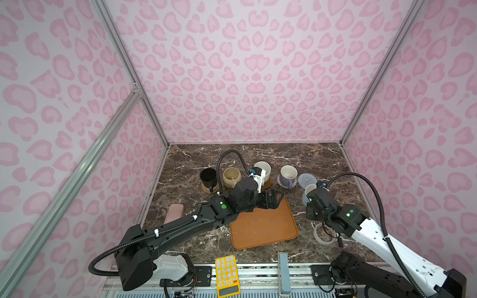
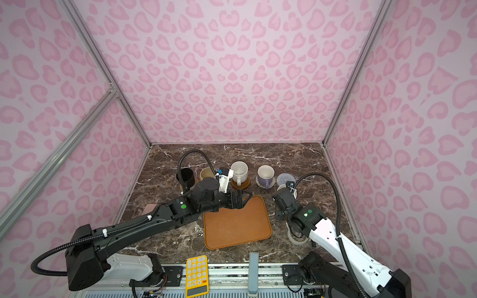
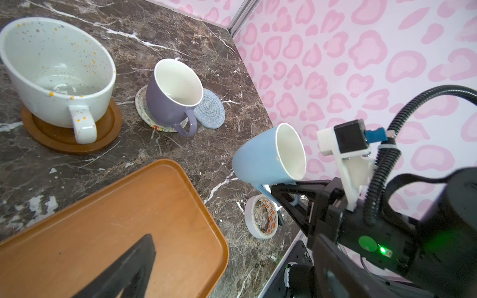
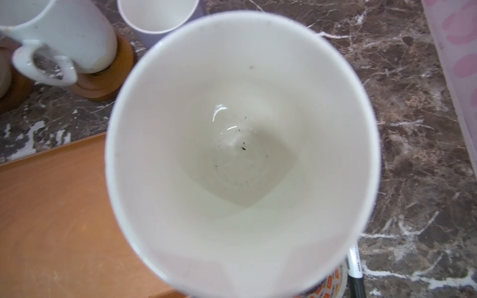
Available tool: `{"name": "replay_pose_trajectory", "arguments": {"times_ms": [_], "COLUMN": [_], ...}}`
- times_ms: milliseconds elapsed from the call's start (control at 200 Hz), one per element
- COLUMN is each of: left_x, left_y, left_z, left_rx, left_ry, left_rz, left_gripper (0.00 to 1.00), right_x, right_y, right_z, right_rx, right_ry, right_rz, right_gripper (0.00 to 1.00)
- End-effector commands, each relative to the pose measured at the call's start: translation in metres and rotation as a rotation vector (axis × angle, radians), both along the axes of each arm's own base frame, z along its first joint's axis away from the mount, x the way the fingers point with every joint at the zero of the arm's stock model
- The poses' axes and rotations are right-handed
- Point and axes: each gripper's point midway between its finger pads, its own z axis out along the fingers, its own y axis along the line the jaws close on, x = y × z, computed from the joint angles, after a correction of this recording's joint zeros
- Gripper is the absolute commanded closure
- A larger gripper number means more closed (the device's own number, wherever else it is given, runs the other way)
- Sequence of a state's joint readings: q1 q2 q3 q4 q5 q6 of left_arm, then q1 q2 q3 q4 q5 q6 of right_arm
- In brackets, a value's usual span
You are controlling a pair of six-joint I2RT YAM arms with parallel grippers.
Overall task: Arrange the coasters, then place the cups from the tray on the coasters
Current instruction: 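Lift and carry the light blue mug with the right gripper onto the blue woven coaster, then open the right gripper and withdraw it from the light blue mug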
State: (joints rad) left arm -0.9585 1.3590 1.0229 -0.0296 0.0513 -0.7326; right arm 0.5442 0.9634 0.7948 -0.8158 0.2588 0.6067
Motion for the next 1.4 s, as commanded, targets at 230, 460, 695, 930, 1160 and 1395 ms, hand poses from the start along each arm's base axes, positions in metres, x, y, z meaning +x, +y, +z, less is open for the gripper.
{"name": "replay_pose_trajectory", "arguments": {"times_ms": [230,460,695,930,1160,1395], "left_x": [0.034,0.060,0.080,0.084,0.082,0.081], "left_y": [-0.023,-0.028,-0.029,-0.032,-0.036,-0.033], "left_z": [0.009,-0.008,-0.019,-0.026,-0.026,-0.027], "left_rx": [0.020,0.033,0.092,0.104,0.095,0.094], "left_ry": [-0.065,-0.055,-0.070,-0.066,-0.063,-0.060], "left_rz": [0.028,0.051,0.093,0.094,0.085,0.090], "left_gripper": [0.03,0.03,0.03,0.03,0.03,0.03], "right_x": [0.081,0.135,0.164,0.173,0.173,0.168], "right_y": [-0.026,-0.033,-0.037,-0.042,-0.035,-0.041], "right_z": [-0.002,-0.021,-0.037,-0.048,-0.056,-0.057], "right_rx": [0.026,-0.005,-0.050,-0.065,-0.036,-0.053], "right_ry": [-0.024,0.027,0.072,0.091,0.098,0.100], "right_rz": [-0.033,0.009,0.045,0.065,0.105,0.091], "right_gripper": [1.00,1.00,1.00,1.00,1.00,1.00]}}
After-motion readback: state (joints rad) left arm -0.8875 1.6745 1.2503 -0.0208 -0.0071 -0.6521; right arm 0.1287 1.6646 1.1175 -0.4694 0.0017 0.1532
